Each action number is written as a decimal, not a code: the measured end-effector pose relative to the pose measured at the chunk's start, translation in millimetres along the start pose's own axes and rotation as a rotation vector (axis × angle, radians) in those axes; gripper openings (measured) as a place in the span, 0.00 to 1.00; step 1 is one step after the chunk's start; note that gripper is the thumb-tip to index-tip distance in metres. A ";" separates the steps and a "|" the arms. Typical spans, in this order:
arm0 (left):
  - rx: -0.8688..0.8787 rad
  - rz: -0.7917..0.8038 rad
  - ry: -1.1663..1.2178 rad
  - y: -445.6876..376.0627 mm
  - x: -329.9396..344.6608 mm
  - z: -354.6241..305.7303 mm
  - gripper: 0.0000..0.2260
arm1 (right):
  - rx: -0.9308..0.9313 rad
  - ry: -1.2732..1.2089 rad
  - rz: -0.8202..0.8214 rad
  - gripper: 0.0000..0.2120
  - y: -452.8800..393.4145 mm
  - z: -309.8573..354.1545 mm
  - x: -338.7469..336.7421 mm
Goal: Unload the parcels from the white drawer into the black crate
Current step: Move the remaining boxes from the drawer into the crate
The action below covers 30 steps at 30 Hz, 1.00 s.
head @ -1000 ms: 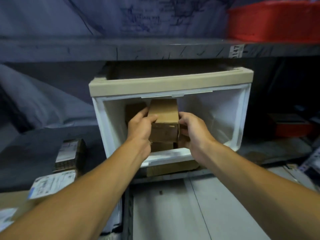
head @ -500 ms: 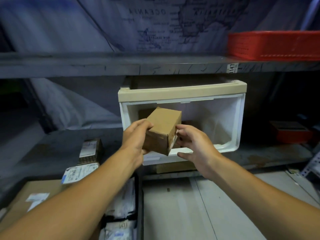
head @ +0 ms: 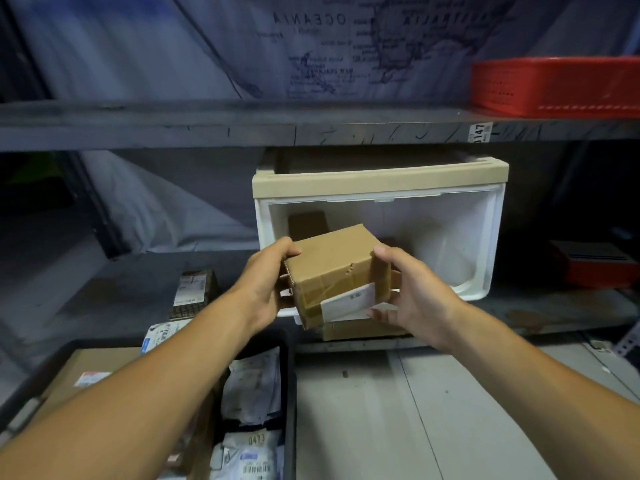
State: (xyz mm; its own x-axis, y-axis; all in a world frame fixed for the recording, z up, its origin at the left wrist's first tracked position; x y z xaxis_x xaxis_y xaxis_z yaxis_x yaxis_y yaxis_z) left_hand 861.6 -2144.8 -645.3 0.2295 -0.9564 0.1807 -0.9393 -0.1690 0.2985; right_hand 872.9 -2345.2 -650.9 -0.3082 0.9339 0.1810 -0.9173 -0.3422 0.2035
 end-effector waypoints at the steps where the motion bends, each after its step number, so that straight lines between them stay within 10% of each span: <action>1: -0.020 0.018 -0.001 0.6 0.1 1.2 0.09 | -0.008 0.033 0.033 0.25 0.6 0.5 0.7; 6: -0.126 0.079 -0.053 1.1 -3.0 6.7 0.08 | -0.103 0.168 0.095 0.43 -1.0 3.2 -5.7; 14: -0.116 0.294 -0.065 4.4 3.6 11.4 0.27 | 0.011 0.209 0.004 0.35 1.0 -3.8 -10.8; 22: -0.125 0.303 -0.169 6.4 7.5 19.4 0.22 | 0.207 0.208 -0.052 0.26 9.7 -11.7 -11.4; 30: -0.277 0.221 -0.128 6.5 -3.5 18.2 0.18 | -0.060 0.232 0.118 0.34 5.8 -3.5 -2.2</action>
State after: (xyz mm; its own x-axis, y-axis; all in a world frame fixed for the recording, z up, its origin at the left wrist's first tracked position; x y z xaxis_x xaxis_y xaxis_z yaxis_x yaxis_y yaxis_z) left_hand 850.0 -2146.9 -661.1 -0.0207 -0.9876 0.1559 -0.8539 0.0986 0.5110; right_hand 867.4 -2348.9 -653.4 -0.4568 0.8892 -0.0263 -0.8829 -0.4495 0.1359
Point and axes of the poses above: each hand's wrist, its own y-axis away from the middle knuckle, its own x-axis out of the palm, z = x × y, the point moved 6 cm from there along -y, towards the middle knuckle, and after that the axes turned 1 degree about -x, right-handed, at the moved point
